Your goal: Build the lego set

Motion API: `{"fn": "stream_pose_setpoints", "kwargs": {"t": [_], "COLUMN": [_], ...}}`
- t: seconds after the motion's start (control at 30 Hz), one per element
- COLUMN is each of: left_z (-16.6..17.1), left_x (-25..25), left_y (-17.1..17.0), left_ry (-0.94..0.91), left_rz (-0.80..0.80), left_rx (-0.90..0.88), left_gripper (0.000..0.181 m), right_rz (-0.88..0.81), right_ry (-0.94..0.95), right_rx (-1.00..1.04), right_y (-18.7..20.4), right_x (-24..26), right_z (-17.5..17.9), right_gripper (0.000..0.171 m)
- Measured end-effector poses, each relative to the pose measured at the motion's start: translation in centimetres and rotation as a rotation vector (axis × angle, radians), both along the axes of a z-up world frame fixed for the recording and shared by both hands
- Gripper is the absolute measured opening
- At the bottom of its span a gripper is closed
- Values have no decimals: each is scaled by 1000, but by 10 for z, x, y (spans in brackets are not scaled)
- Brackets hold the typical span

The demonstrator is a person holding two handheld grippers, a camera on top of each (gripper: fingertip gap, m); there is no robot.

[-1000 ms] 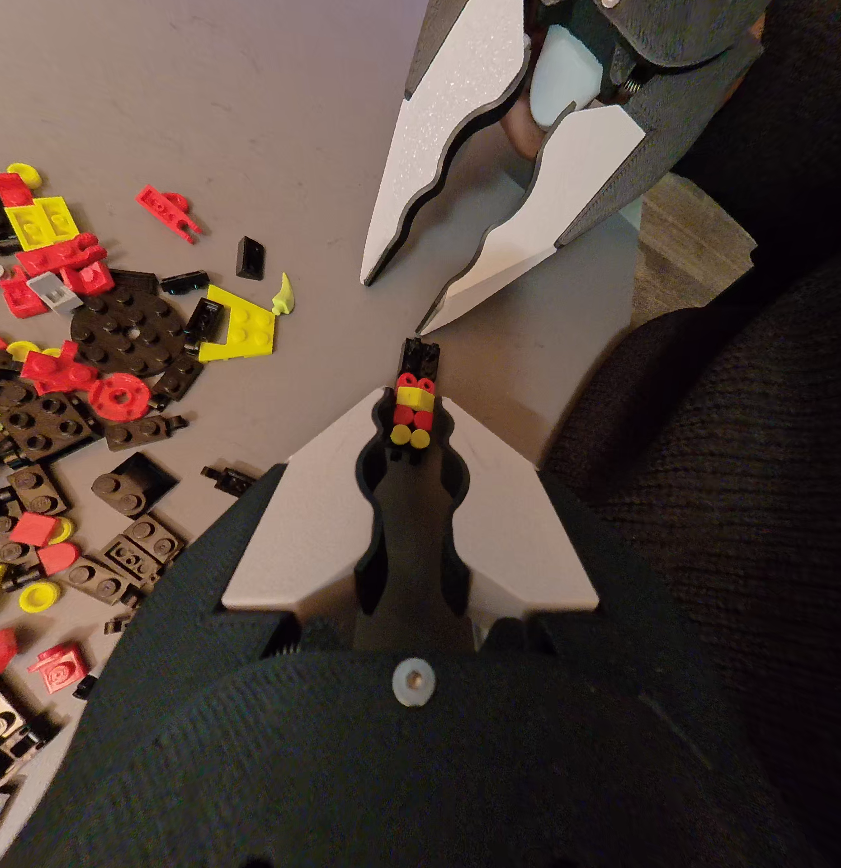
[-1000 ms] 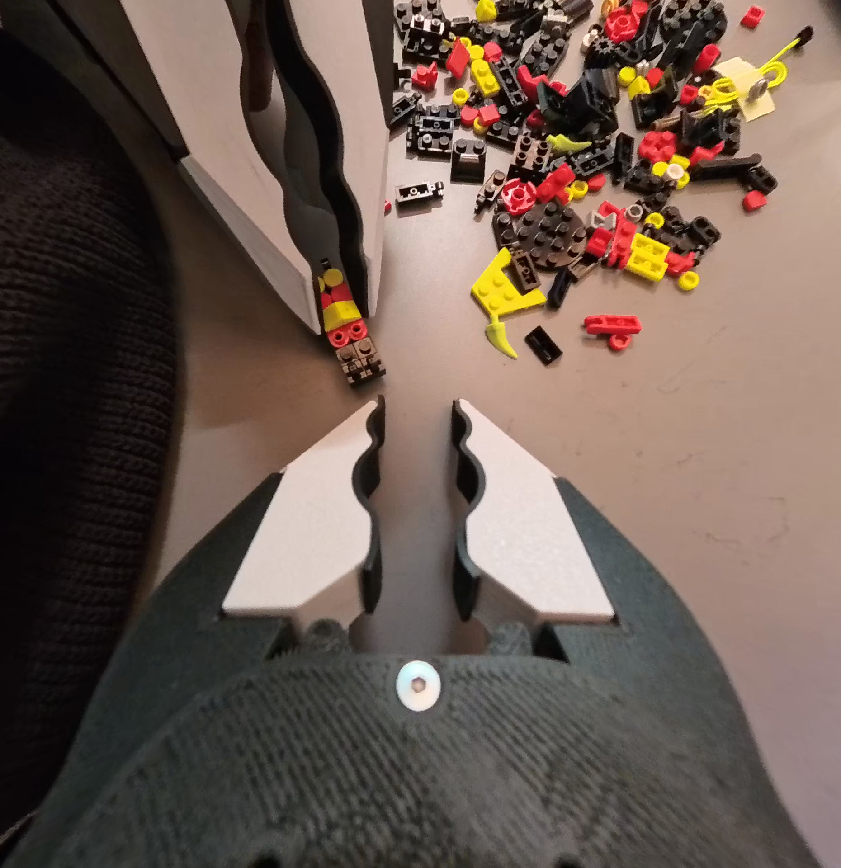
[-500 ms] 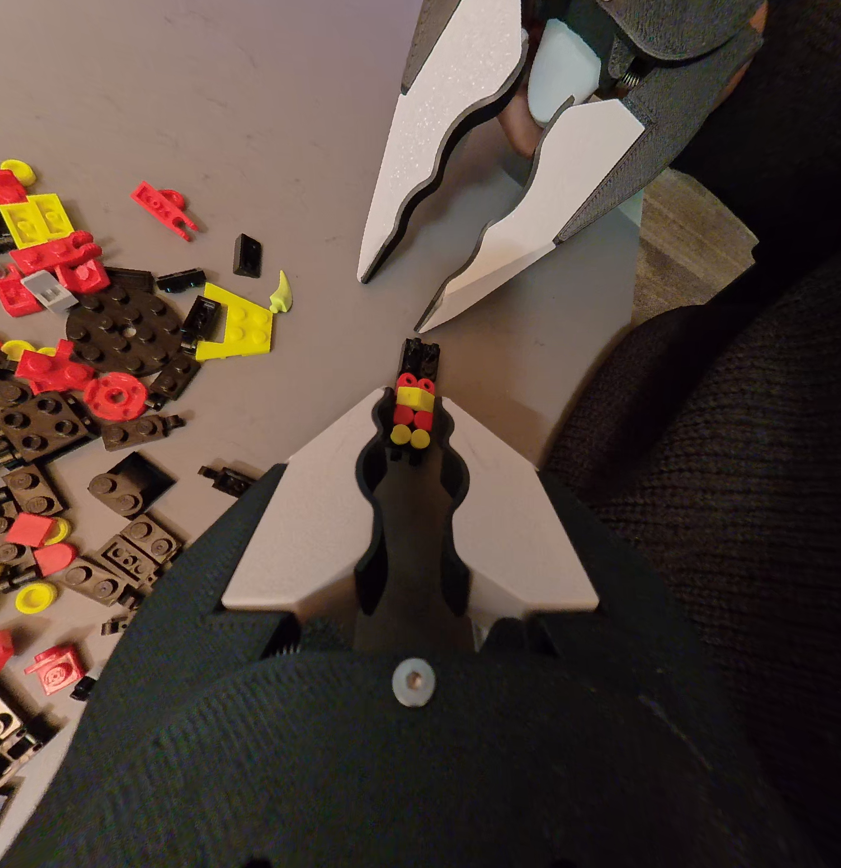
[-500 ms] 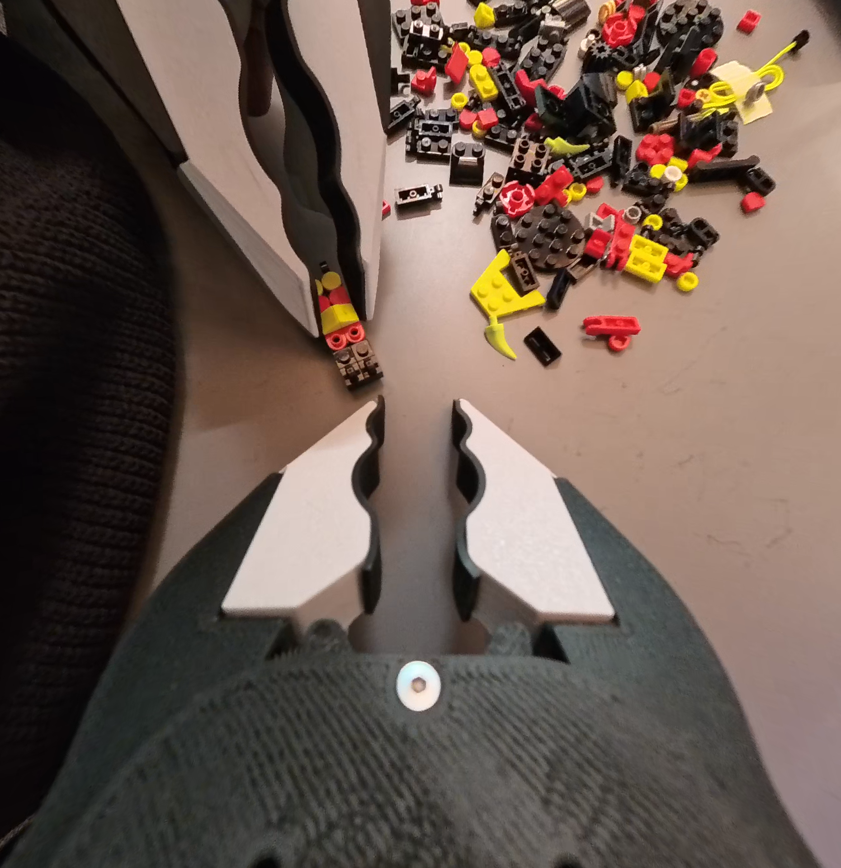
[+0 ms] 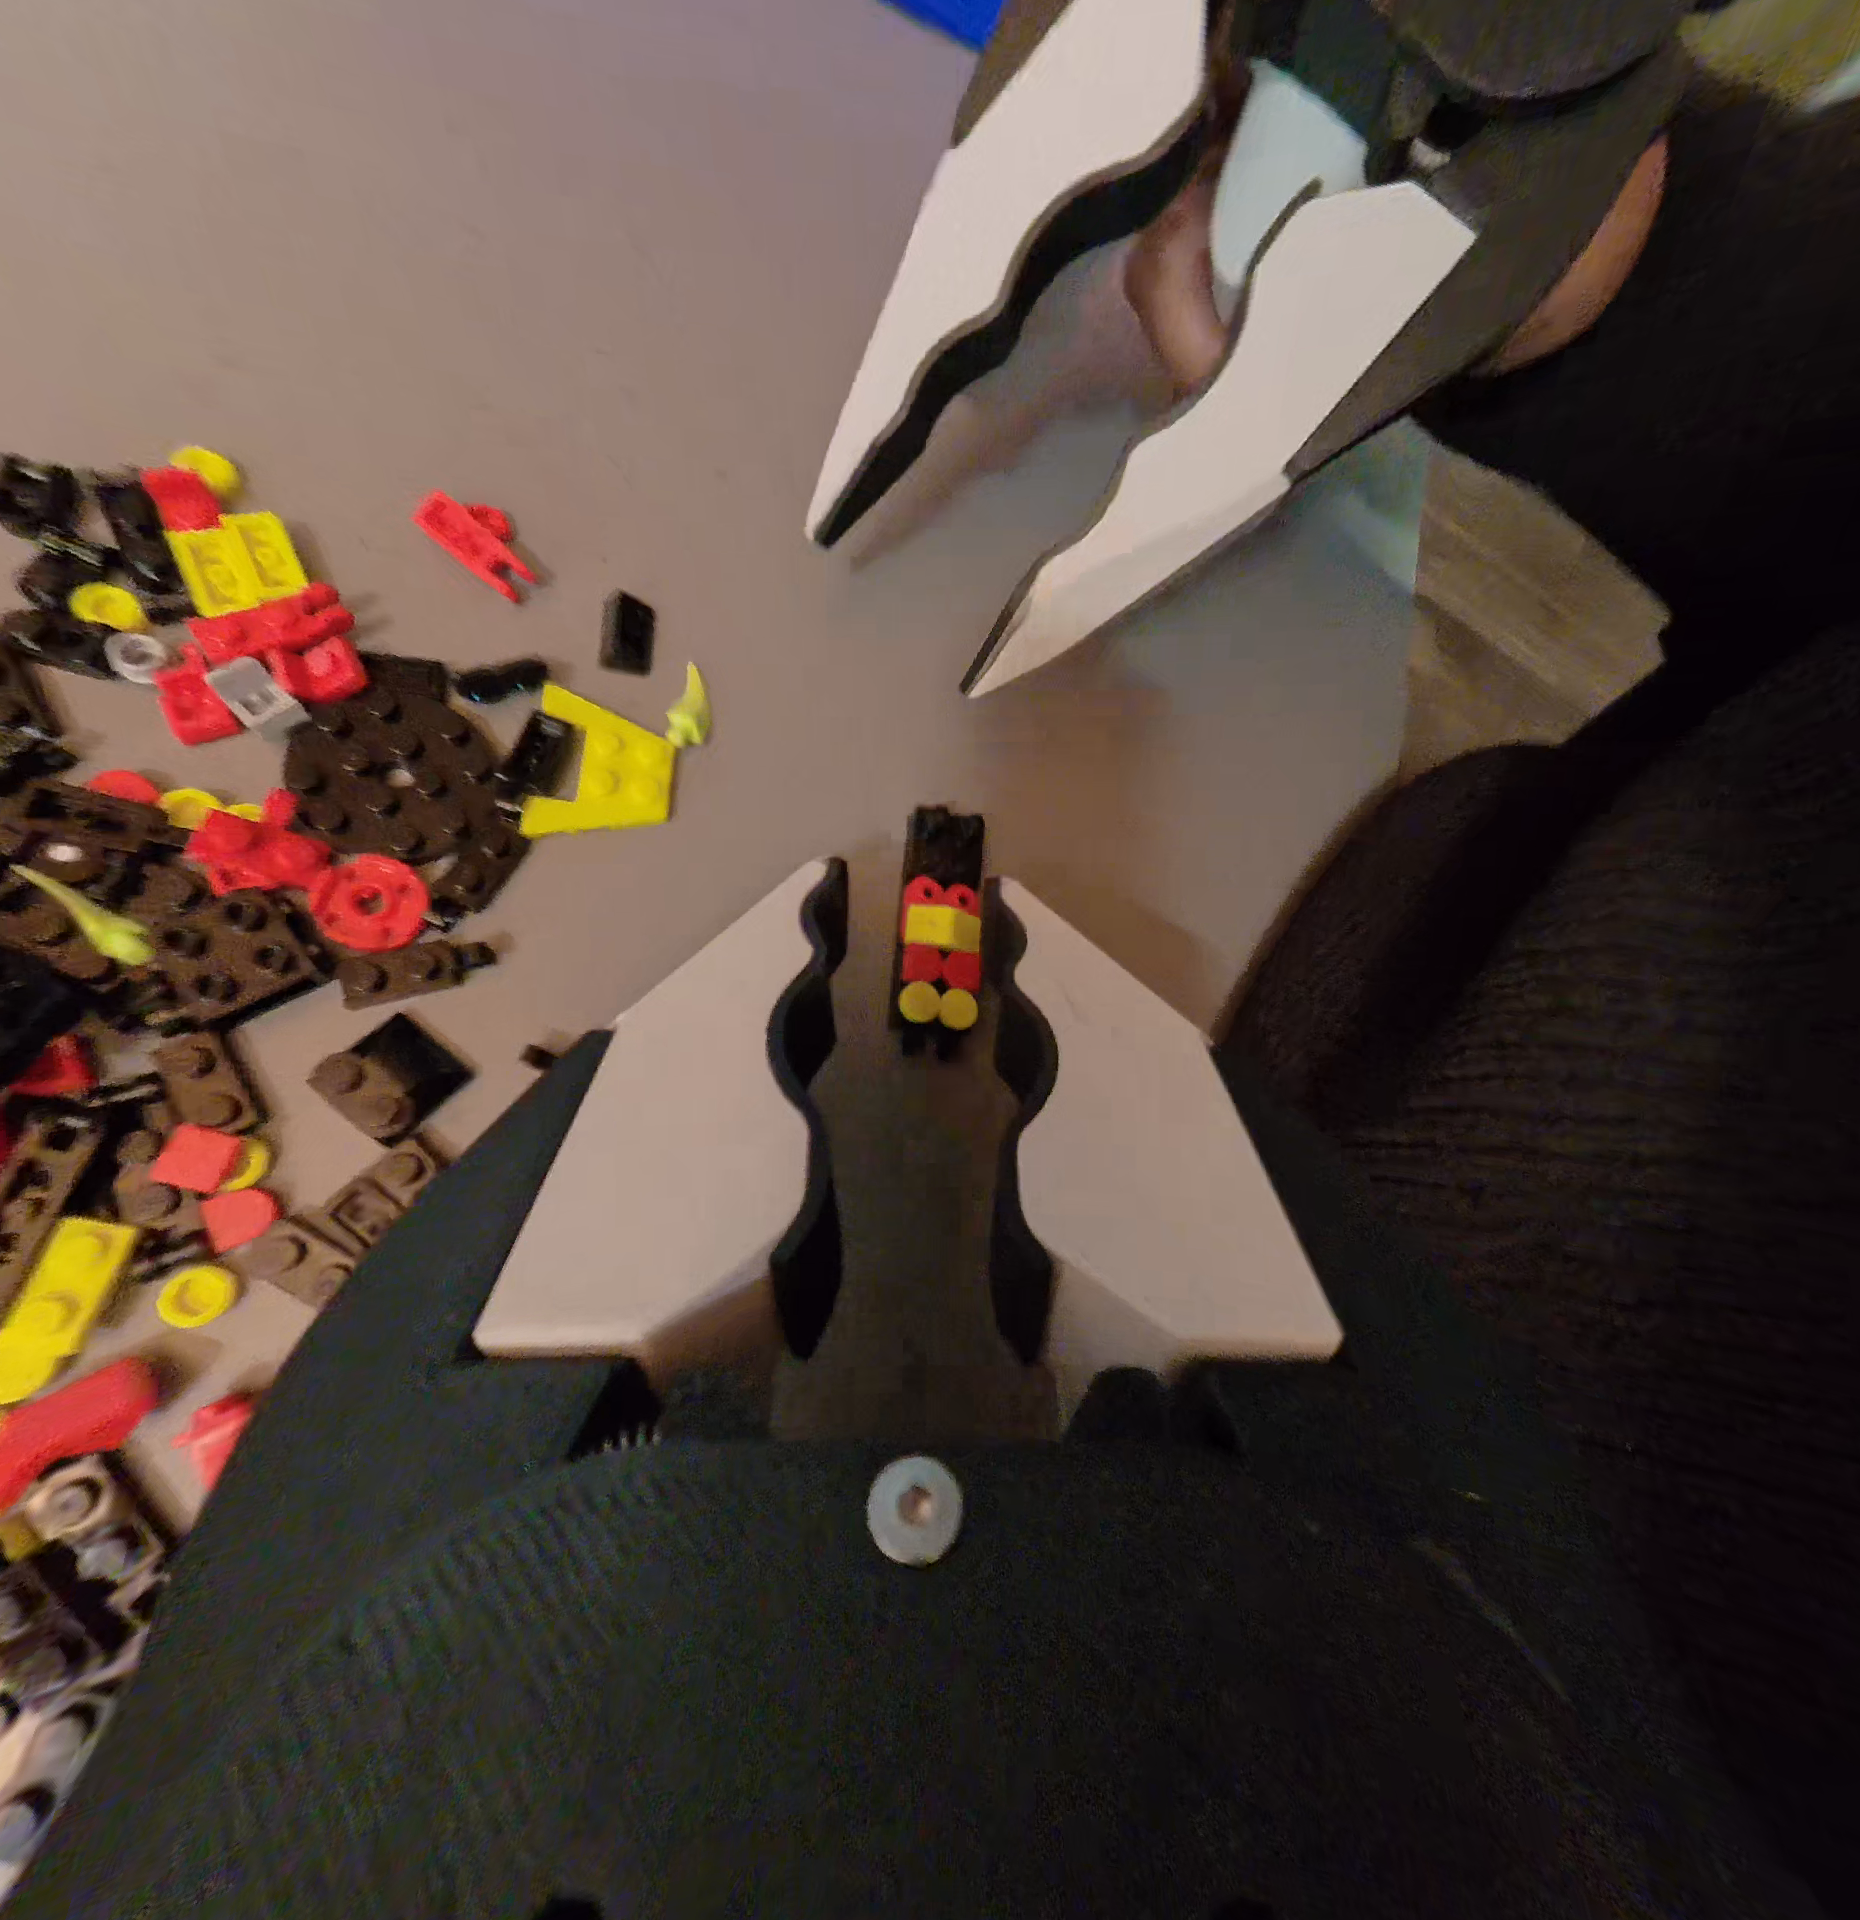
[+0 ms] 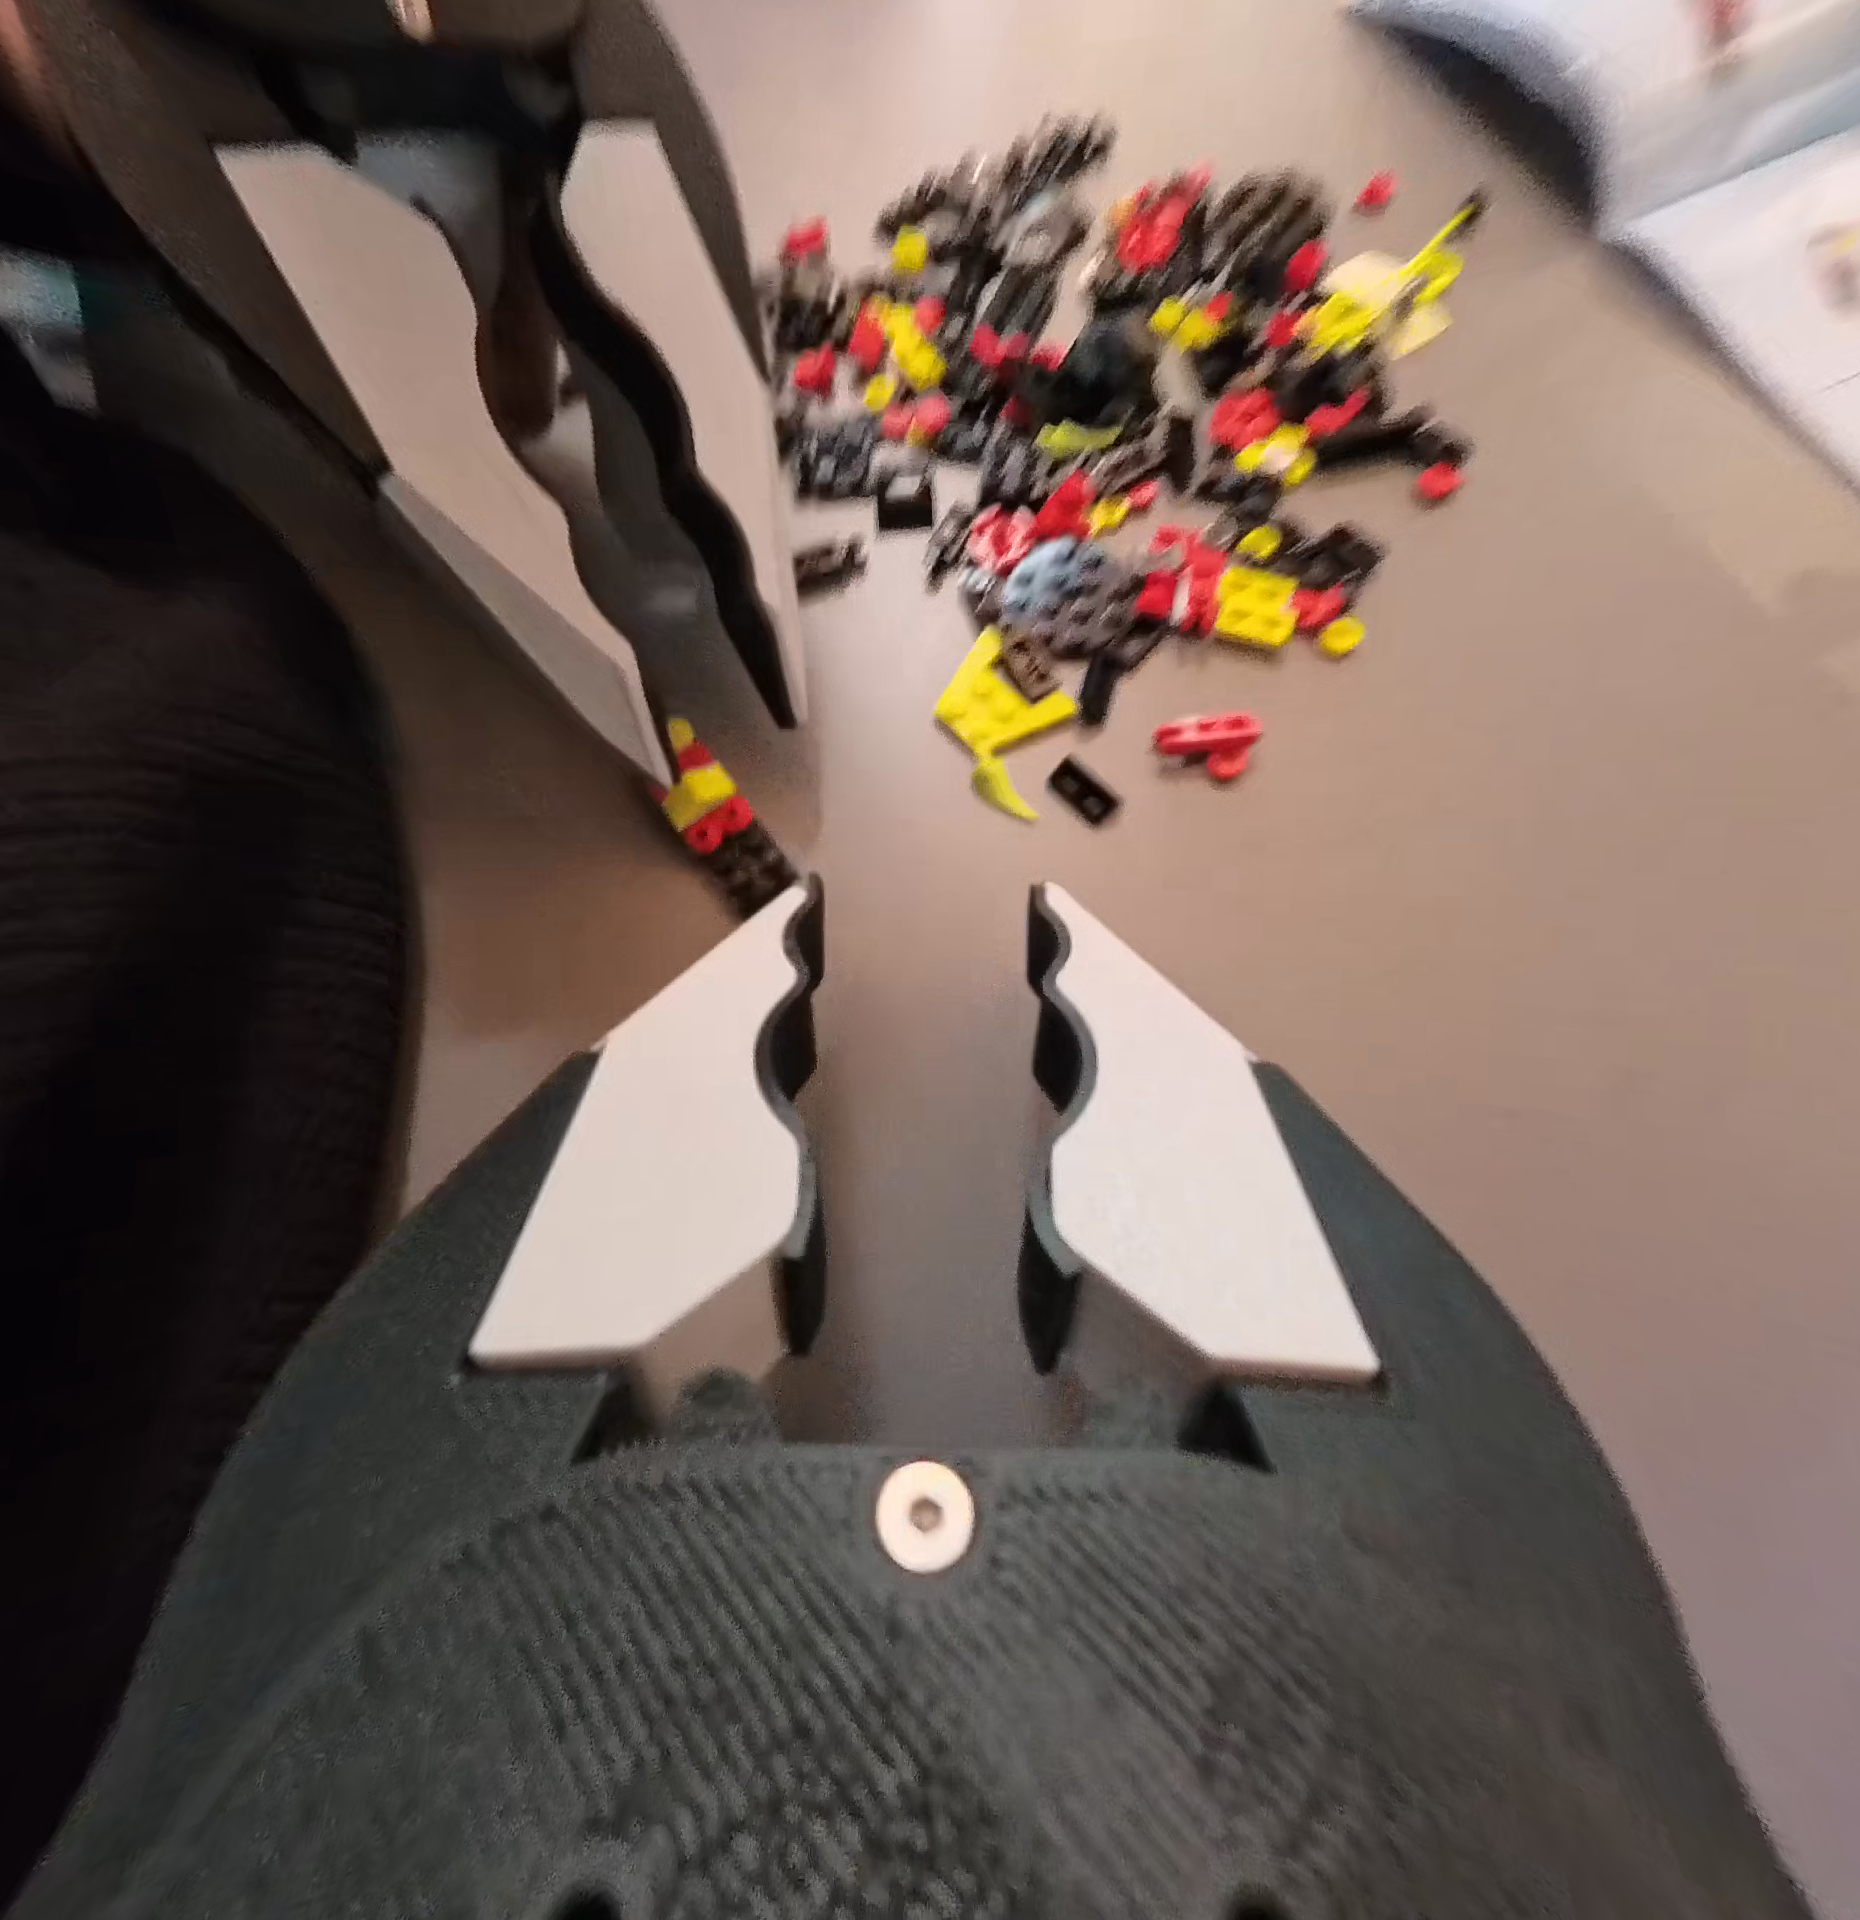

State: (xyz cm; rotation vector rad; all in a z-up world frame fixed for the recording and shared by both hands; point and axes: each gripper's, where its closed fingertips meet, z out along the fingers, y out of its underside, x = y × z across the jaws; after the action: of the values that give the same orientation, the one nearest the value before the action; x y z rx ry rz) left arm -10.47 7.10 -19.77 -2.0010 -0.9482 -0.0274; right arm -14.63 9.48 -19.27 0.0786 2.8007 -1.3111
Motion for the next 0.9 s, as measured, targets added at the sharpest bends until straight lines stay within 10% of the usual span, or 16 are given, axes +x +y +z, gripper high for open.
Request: {"fn": "stream_pose_setpoints", "kwargs": {"t": [0.33, 0.53, 0.9], "left_z": [55, 4, -21], "left_x": [-181, -281, -300], "left_y": [-91, -80, -88], "left_ry": [437, 119, 116], "left_rz": [370, 444, 458], "left_rx": [-317, -196, -313], "left_gripper": [50, 50, 23], "right_rz": [-240, -226, -225], "right_ry": [36, 156, 62], "right_rx": [-200, -125, -120], "right_y": [41, 48, 48], "right_x": [-35, -37, -42], "right_z": [45, 39, 25], "right_gripper": [33, 33, 32]}}
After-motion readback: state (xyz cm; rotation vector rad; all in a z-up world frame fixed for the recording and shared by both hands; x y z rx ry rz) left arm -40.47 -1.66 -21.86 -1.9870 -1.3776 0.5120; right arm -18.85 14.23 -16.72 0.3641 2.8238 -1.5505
